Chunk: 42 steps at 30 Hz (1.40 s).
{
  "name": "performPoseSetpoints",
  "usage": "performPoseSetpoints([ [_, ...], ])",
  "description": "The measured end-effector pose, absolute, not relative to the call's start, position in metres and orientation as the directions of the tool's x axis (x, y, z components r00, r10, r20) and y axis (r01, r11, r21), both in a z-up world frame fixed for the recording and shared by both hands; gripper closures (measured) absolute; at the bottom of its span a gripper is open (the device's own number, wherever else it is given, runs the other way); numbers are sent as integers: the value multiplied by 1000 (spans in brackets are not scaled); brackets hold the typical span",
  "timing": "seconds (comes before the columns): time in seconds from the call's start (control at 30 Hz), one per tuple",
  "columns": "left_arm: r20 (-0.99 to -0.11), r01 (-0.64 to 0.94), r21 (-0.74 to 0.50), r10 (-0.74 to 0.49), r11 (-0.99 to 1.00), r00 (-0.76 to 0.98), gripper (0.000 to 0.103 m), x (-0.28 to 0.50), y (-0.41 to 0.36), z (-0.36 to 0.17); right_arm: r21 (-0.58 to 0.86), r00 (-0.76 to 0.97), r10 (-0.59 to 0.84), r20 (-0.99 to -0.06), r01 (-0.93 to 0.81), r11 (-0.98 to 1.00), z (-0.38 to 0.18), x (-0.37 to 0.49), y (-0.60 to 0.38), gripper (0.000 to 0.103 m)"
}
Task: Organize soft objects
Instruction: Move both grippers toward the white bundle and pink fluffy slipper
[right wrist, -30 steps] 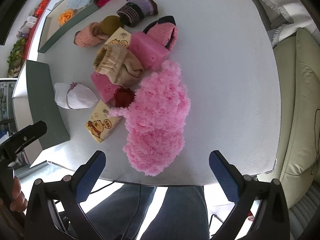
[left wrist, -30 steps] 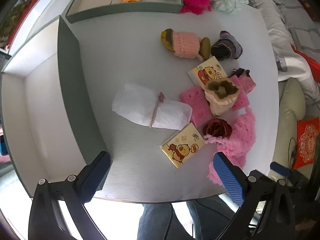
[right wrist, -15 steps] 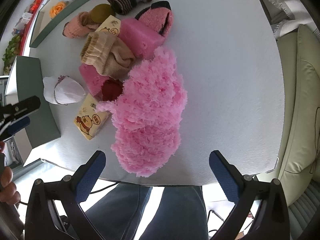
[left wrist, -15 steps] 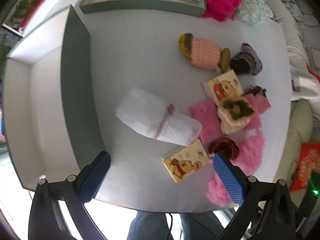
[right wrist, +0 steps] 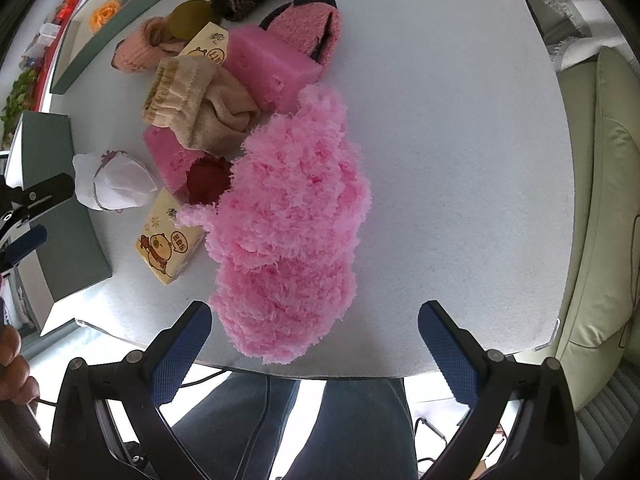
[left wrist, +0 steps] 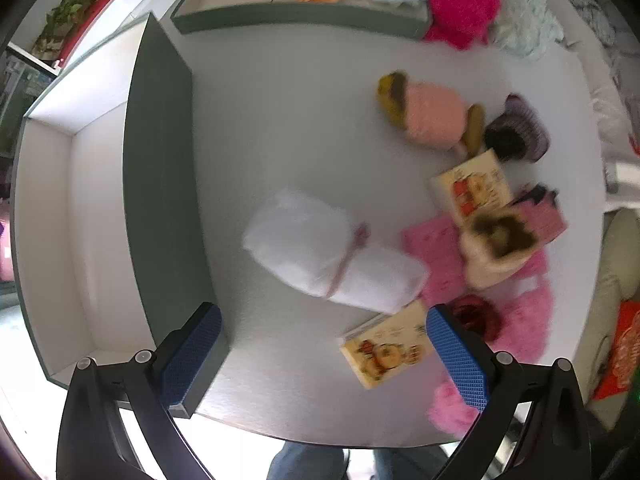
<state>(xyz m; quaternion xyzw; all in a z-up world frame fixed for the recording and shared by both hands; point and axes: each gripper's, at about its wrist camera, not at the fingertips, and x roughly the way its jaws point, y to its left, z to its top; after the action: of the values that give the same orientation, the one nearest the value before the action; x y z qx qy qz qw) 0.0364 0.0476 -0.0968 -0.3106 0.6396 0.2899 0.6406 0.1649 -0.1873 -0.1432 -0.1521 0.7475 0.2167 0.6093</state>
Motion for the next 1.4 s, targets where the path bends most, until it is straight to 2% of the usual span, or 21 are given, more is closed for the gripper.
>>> performPoseSetpoints([
  [0.3, -997, -763, 24, -39, 646, -65, 0, -6, 48, -125, 124, -217, 17, -976, -490, 863, -149, 164, -186, 0],
  [0.5, -996, -807, -9, -80, 590, -47, 0, -28, 62, -125, 118, -207, 14, -978, -500, 858, -150, 160, -185, 0],
  [0.97, -999, -787, -35, -42, 616, 11, 0, 20, 61, -99, 110, -186, 19, -982, -495, 862, -136, 162, -185, 0],
  [1.4, -999, -800, -22, -45, 600, -6, 0, 13, 58, -108, 111, -193, 15, -981, -498, 860, -138, 164, -182, 0],
])
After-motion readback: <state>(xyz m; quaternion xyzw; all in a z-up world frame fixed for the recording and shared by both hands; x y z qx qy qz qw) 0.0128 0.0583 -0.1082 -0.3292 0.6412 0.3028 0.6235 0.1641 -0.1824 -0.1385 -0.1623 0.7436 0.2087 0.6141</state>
